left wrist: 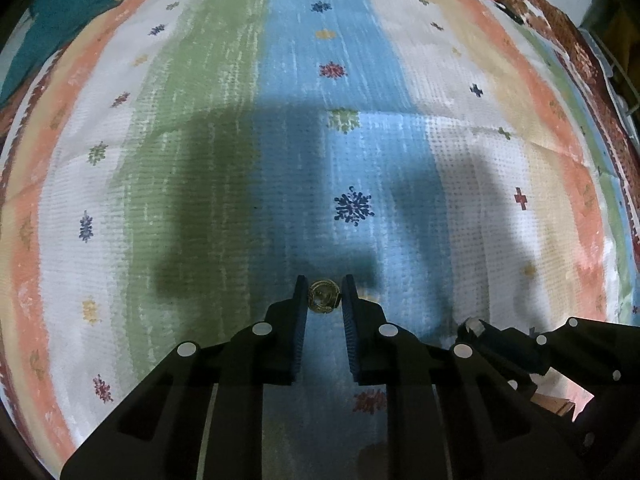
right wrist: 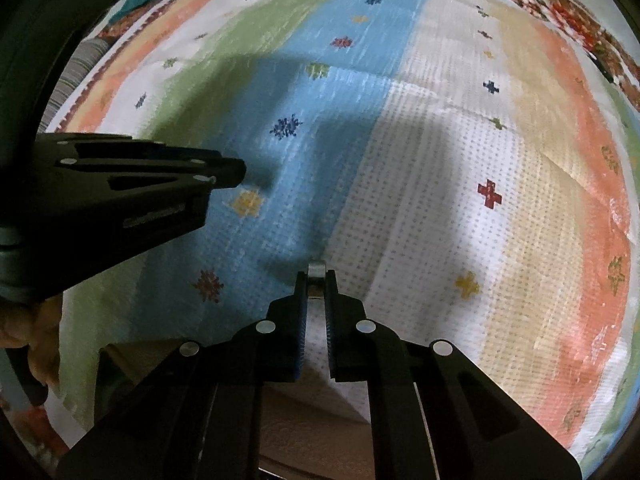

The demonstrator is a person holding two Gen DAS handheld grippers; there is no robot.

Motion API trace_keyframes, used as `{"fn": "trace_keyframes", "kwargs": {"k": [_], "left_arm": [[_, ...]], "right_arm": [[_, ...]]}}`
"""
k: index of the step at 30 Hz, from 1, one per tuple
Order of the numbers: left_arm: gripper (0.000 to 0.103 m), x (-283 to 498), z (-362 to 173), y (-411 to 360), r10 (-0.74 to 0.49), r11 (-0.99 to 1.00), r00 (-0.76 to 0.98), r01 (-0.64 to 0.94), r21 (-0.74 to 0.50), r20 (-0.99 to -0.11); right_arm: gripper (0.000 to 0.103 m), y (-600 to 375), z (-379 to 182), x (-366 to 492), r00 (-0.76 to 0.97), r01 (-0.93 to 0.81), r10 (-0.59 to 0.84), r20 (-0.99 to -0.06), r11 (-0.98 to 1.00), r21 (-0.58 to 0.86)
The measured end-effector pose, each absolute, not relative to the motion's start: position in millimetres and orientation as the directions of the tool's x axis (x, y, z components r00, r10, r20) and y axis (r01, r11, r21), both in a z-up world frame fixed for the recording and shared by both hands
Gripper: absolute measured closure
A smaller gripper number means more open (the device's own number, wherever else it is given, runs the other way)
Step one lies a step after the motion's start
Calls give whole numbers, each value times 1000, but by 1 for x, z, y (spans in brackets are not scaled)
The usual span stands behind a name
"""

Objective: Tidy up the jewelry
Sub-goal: 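Close left tool on gold ring while right tool closes on silver charm, then carry ring and charm over the tin and open both tools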

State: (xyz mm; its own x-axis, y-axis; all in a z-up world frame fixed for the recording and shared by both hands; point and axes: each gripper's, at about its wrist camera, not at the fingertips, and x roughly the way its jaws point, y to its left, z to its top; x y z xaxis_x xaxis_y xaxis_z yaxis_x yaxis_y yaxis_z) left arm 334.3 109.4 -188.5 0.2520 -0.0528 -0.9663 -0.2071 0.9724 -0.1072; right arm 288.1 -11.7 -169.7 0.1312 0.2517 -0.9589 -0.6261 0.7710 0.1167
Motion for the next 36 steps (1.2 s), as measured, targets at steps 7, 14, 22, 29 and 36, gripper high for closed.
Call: {"fn": "trace_keyframes", "kwargs": {"k": [7,14,22,29,36], "left_arm": [[87,321,-175,114,-46,971,275,-213,-108,-960],[87,305,-159,116,-37,973,302,-206,-103,-953],[87,298,-145,111,-36,974,327,-202,-107,-944],[87,290,-129,99,-33,979,357,-176,-102,-933],[86,280,-114,91,-40,983,393,-152,-107,-919]], "right_arm": [[94,-18,-153,289,159,-611,287,-945,780,134],[94,-26,-140,285,186,-597,307,-933,790,141],[94,-39,-129,279,217,-579,307,-926,805,131],[94,-48,-122,271,243,-578,296,-924,809,108],[94,-59,-107,261,273,-575,296,-915,813,92]]}}
